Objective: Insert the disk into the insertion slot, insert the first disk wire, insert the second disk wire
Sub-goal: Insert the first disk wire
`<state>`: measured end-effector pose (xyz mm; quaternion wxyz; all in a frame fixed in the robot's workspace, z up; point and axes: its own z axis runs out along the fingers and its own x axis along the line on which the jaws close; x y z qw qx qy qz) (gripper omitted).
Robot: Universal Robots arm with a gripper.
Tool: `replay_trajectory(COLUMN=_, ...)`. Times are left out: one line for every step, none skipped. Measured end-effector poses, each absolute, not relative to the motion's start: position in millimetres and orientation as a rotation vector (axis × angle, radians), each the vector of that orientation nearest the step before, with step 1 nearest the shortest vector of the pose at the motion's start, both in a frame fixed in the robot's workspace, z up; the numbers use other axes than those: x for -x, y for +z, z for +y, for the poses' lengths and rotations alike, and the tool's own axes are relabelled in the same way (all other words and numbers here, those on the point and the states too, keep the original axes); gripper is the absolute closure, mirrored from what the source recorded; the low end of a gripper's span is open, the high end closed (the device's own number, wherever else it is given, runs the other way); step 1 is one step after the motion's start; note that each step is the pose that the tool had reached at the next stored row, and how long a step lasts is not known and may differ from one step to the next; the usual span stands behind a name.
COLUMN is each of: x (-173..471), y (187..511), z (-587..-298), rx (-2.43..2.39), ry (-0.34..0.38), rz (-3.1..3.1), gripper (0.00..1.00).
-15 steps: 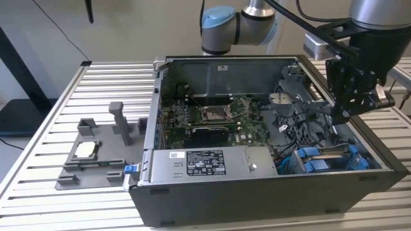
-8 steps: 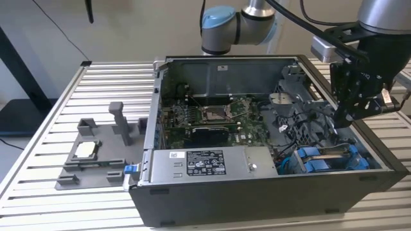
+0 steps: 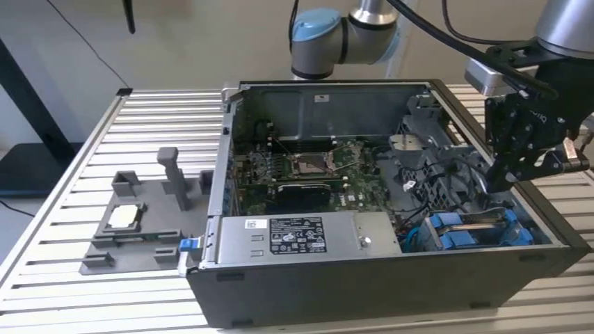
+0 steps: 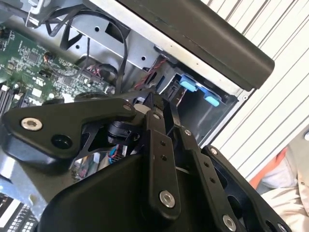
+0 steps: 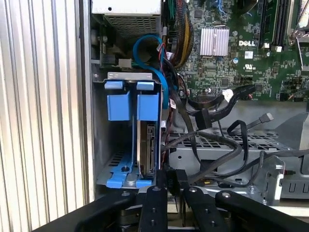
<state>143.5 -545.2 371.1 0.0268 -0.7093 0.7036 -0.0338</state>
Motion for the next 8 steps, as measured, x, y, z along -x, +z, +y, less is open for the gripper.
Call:
replay_trajectory(x=-144.6, y=370.0, z=-545.7, rx=2.193, ry=-0.1, rz=2.176, gripper=0.81)
replay_trajectory(x=-145.2, y=369.0, z=-546.1, rx=2.194, ry=-0.097, rz=2.177, gripper=0.81)
replay_trajectory(x=-145.6, y=367.9, z=-546.6, rx=2.196, ry=-0.094, rz=2.179, gripper=0.81)
replay_trajectory(x=-145.9, y=366.9, z=-547.2, rx=2.197, ry=-0.091, rz=2.181, gripper=0.81)
replay_trajectory(x=-146.1, y=365.9, z=-547.9, rx=2.198, ry=-0.088, rz=2.183, gripper=0.81)
replay_trajectory(x=-146.3, y=365.1, z=-548.8, rx=2.199, ry=-0.085, rz=2.185, gripper=0.81)
replay_trajectory(x=-146.6, y=364.2, z=-549.9, rx=2.201, ry=-0.08, rz=2.188, gripper=0.81)
replay_trajectory(x=-147.0, y=363.5, z=-551.1, rx=2.203, ry=-0.075, rz=2.19, gripper=0.81)
